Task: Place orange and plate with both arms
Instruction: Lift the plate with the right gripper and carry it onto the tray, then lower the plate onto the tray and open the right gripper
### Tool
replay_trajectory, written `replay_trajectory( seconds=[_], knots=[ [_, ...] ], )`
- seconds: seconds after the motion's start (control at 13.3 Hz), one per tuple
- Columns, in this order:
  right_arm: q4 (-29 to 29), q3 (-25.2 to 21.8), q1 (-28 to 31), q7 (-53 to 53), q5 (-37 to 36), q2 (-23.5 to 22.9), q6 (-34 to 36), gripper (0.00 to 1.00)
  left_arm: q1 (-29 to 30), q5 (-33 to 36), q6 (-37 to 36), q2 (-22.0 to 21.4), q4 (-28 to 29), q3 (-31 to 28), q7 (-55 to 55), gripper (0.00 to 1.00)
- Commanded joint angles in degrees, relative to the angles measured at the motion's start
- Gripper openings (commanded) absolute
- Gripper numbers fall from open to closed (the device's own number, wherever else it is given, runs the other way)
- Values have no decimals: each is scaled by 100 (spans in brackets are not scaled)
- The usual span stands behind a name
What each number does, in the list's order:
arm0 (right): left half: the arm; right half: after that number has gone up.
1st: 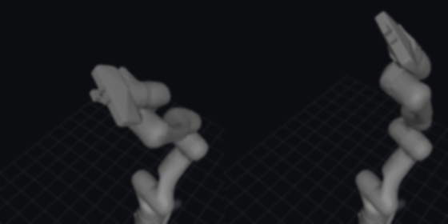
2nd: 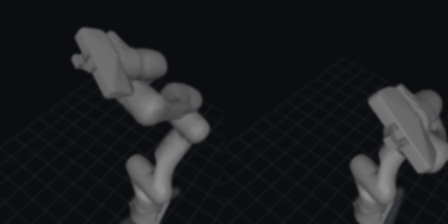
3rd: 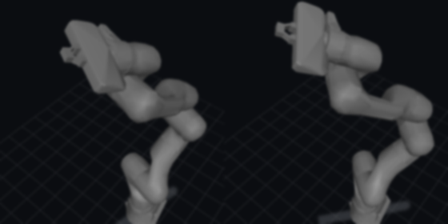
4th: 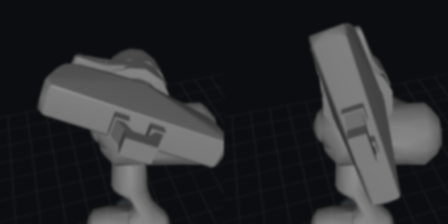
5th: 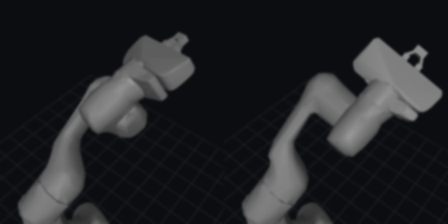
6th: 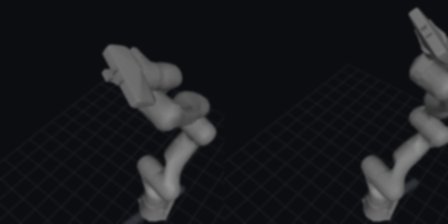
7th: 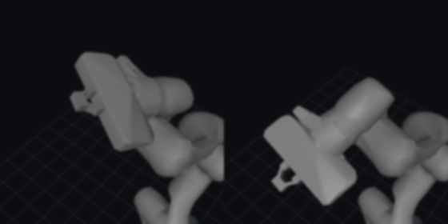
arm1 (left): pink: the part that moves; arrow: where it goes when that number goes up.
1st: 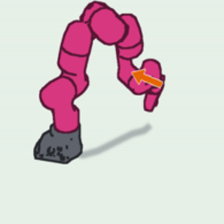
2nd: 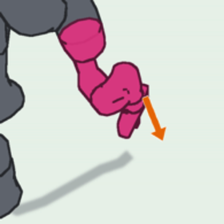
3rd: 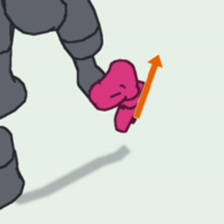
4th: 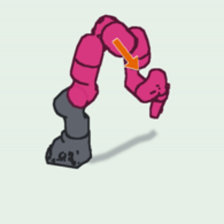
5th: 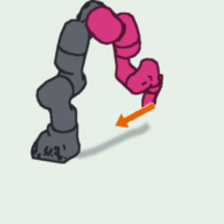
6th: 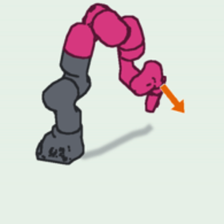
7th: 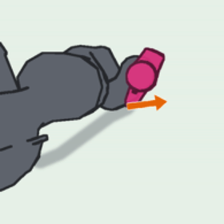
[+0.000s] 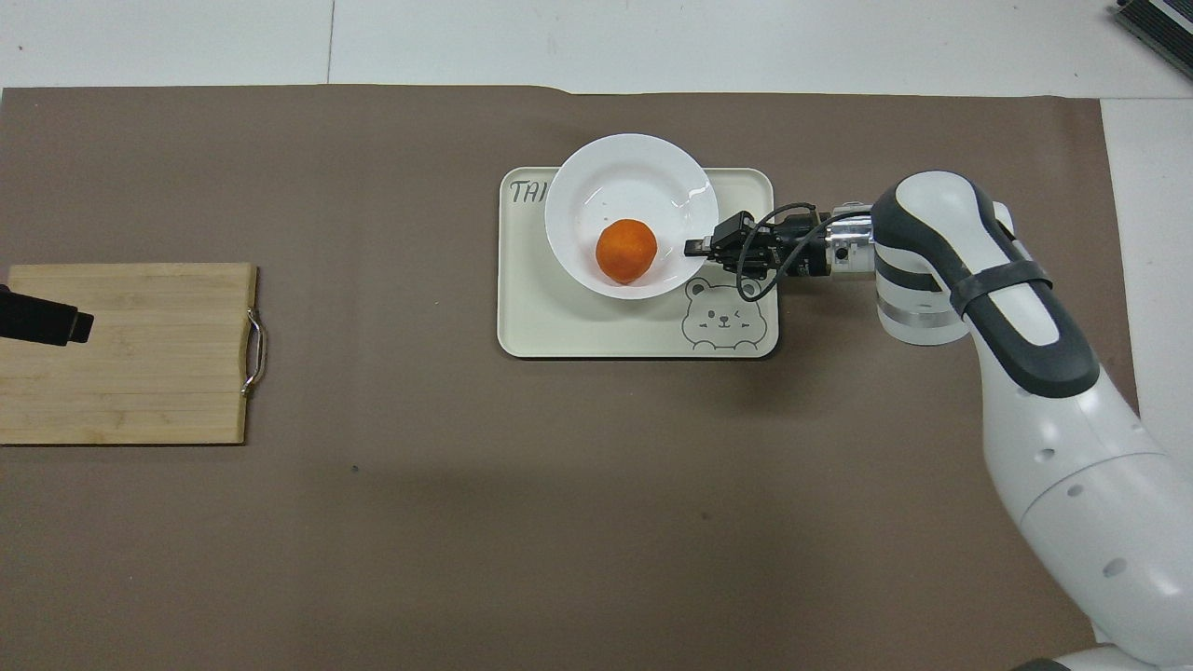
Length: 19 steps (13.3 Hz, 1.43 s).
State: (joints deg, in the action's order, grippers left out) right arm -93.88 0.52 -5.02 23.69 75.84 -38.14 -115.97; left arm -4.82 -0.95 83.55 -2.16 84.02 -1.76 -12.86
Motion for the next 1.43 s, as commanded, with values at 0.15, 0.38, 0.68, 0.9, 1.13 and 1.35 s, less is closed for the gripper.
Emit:
replay_trajectory(
  seconds=[0.15,0.38,0.68,0.9,1.13,1.35],
  knots=[
    [28,62,19,153,133,8,93,0,86,104,-129,5,-105,62,-59,100],
    [-253,54,10,179,72,201,119,0,86,104,-129,5,-105,71,-59,100],
    [-474,36,80,197,-349,403,136,0,77,112,-129,5,-105,71,-59,100],
    [-500,36,72,162,-403,421,128,0,86,104,-129,5,-105,71,-59,100],
    [-640,36,-7,162,-412,447,-73,0,77,104,-129,5,-105,71,-59,100],
    [-720,45,-16,136,-412,483,-180,0,86,112,-129,5,-105,71,-59,100]
  ],
)
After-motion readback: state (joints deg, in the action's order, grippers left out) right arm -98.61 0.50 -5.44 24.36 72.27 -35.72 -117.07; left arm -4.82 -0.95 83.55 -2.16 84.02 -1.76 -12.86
